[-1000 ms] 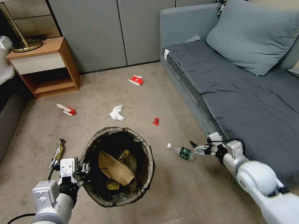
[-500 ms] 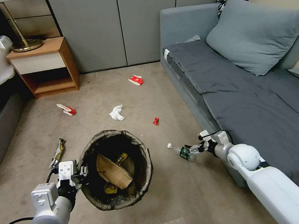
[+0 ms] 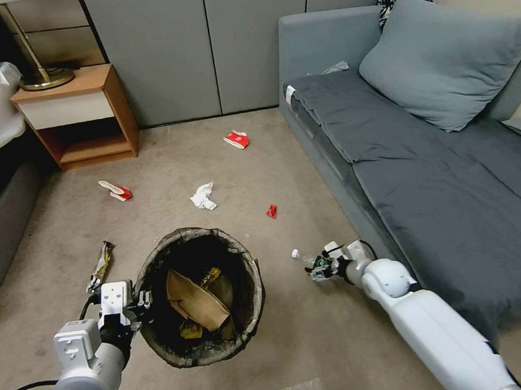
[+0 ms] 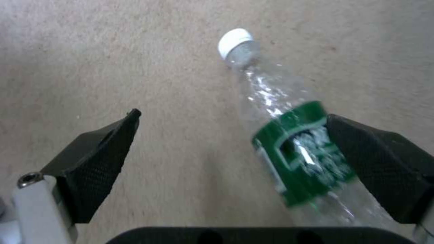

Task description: Pick up the trash bin, then pick up the garbage from the floor and place it into the trash bin.

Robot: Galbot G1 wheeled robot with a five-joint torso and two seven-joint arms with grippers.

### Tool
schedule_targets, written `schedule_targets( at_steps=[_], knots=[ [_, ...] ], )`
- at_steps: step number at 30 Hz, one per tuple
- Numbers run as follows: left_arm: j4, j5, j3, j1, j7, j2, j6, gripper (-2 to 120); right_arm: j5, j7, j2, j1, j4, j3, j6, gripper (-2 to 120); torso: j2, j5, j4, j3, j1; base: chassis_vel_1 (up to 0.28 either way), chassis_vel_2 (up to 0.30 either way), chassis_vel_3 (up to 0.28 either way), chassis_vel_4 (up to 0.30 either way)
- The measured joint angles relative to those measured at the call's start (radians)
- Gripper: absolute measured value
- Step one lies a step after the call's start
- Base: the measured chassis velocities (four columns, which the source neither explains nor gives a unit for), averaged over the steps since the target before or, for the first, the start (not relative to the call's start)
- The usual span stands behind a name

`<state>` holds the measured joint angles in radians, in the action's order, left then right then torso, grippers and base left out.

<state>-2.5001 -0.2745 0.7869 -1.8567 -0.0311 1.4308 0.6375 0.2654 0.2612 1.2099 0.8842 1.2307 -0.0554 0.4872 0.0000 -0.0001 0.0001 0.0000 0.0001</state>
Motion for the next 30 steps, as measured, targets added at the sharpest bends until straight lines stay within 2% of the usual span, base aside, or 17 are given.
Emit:
schedule_targets(
  at_steps=[12, 30],
  knots=[
    [0.0, 0.006, 0.001, -0.012, 0.0, 0.001, 0.0, 1, -0.069, -0.008, 0.071, -0.104, -0.193, 0.014, -0.044, 100, 0.0, 0.0001, -0.0001, 0.0, 0.0, 0.0, 0.0, 0.0, 0.0],
    [0.0, 0.007, 0.0, -0.008, 0.001, -0.003, 0.0, 1, -0.117, 0.01, 0.081, -0.144, -0.282, 0.011, -0.053, 98, 0.0, 0.0002, -0.0001, 0.0, 0.0, 0.0, 0.0, 0.0, 0.0]
  ],
)
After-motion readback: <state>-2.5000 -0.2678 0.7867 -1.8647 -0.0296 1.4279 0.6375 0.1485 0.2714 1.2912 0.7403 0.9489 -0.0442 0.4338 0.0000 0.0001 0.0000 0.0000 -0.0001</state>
